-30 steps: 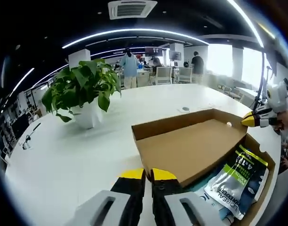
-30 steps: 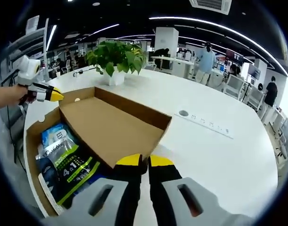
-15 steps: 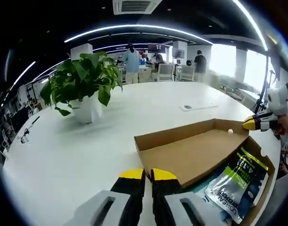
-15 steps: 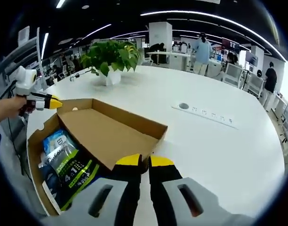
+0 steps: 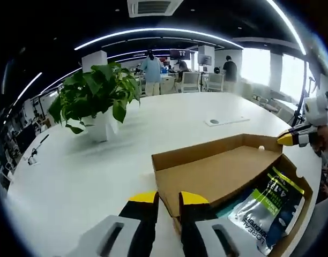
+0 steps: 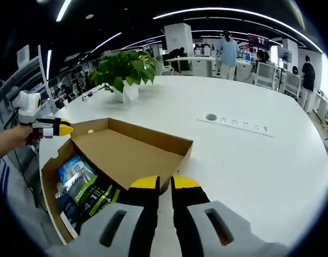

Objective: Operate the shoe box by opening the lid, removing the specified soft item, and placing it in the target area until the item is outside and the box remains undamaged.

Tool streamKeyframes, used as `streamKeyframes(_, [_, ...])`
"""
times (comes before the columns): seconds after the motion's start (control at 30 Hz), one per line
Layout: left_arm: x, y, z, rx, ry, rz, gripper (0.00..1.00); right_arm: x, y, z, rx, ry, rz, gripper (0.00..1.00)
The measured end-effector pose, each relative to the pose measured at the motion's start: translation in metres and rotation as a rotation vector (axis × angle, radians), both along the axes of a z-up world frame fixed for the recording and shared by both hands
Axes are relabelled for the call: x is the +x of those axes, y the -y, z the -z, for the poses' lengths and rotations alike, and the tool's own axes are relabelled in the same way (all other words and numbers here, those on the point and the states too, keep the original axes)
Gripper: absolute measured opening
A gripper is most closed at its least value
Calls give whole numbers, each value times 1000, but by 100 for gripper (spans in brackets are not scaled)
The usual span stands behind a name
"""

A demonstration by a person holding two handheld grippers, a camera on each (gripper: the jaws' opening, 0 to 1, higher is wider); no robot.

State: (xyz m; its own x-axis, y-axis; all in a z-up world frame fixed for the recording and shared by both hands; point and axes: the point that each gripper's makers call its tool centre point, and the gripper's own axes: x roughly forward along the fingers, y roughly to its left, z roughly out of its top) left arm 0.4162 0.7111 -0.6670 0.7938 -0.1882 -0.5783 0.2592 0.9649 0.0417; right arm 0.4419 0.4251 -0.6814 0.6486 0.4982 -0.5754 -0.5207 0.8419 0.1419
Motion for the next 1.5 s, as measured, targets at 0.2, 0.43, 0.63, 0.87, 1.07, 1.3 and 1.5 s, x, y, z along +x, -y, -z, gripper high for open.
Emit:
streamKeyframes(0.2, [-16, 0, -9, 6, 15, -10, 20, -10, 0, -9, -17, 30, -33, 14])
streamKeyframes(0.43, [-40, 9, -18, -1, 21, 9, 22, -30, -2, -20, -28, 53, -85, 17])
streamKeyframes(0.63, [-61, 23, -10, -14, -27, 49, 24, -48, -5, -23, -31, 46, -127, 19])
streamKeyframes(0.87, [-79, 40, 3, -50, -87, 94, 24, -67, -10, -18, -56, 23, -179, 21])
streamKeyframes(1.07, [-91, 55, 14, -97, -141, 132, 25, -81, -17, -12, -81, 2, -220, 22])
streamKeyframes(1.3, [-102, 71, 29, -160, -220, 163, 25, -93, -26, -3, -86, -67, -230, 25])
streamKeyframes(1.5, [-109, 79, 41, -208, -288, 147, 24, -98, -36, 1, -111, -84, -270, 24])
